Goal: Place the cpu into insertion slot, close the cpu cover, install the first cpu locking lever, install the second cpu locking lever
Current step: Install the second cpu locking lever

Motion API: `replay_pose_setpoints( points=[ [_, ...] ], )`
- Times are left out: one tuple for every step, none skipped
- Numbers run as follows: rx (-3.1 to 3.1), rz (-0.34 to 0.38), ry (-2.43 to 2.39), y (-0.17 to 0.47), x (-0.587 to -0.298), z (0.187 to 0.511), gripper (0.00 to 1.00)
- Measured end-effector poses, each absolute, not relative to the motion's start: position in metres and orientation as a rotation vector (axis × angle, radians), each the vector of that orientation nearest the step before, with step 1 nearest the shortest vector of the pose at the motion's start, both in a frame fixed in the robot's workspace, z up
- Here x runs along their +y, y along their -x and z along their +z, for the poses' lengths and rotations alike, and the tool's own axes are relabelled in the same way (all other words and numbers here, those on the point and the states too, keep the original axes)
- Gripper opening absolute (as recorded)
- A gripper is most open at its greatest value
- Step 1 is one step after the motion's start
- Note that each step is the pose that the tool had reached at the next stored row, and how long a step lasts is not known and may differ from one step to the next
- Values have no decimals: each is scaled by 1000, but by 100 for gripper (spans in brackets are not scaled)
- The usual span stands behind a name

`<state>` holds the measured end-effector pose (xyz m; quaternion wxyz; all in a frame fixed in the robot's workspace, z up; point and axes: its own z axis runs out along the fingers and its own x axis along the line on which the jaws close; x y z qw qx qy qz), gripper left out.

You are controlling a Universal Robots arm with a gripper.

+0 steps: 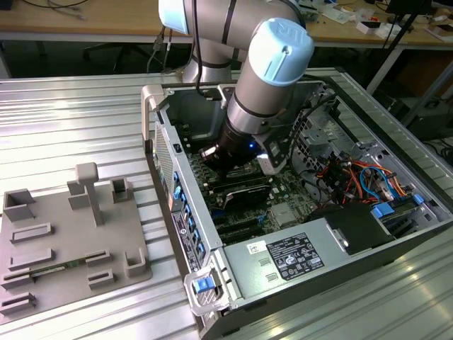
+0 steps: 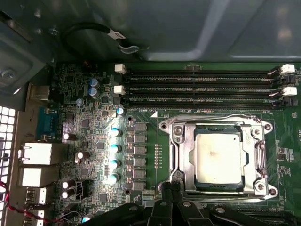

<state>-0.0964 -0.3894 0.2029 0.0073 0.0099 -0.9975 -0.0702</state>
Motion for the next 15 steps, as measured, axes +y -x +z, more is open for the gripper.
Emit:
replay_pose_setpoints(
  points=[
    [-3119,-221,-31,96,-389,202,11],
    [-3118,-222,-32,96,-388,202,11],
    [-3118,-221,-32,96,-388,201,11],
    [-3117,-221,-33,96,-387,200,11],
    [-3117,-221,-33,96,-387,199,11],
    [-3117,-221,-34,97,-387,198,11],
    [-3116,-220,-34,97,-387,197,11],
    [-3116,-220,-34,97,-387,197,11],
    [-3116,-218,-34,97,-387,197,11],
    [-3117,-211,-34,97,-386,197,11],
    [-3119,-190,-34,97,-386,196,11],
    [-3120,-179,-34,96,-386,196,11],
    [-3120,-170,-34,96,-386,196,11],
    [-3120,-161,-34,96,-386,197,11],
    [-3121,-164,-34,96,-386,201,11]
  ],
)
